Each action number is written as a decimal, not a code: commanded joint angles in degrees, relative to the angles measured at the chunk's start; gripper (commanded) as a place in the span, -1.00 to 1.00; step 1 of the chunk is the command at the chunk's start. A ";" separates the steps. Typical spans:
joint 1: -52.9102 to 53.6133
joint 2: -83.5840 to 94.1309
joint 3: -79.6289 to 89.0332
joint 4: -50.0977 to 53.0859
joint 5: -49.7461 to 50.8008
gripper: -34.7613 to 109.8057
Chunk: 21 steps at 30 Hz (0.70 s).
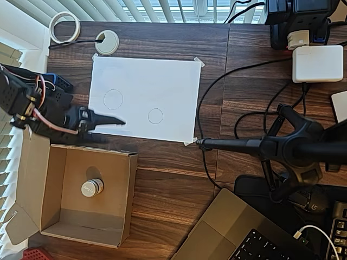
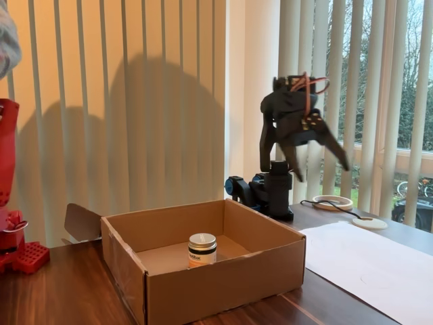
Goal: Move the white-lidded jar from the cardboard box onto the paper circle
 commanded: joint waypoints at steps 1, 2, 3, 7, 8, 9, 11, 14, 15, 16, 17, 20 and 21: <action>10.46 -4.66 -9.23 -1.58 -10.11 0.01; 12.48 -6.68 -10.72 -2.20 -11.95 0.01; 14.24 -8.70 -12.13 -2.90 -13.71 0.01; 20.04 -17.49 -18.72 -4.66 -18.81 0.01; 21.27 -19.69 -20.39 -5.19 -19.78 0.01; 22.32 -21.97 -22.15 -5.80 -20.57 0.00; 23.73 -26.46 -25.22 -6.86 -21.80 0.00; 23.99 -31.99 -29.62 -7.03 -21.88 0.00; 23.99 -33.13 -30.41 -7.03 -21.80 0.00; 23.99 -34.10 -30.94 -7.03 -21.80 0.00; 23.99 -34.89 -31.29 -7.03 -21.97 0.00; 24.35 -36.91 -32.08 -7.73 -23.03 0.00; 24.43 -37.71 -32.26 -8.17 -23.29 0.00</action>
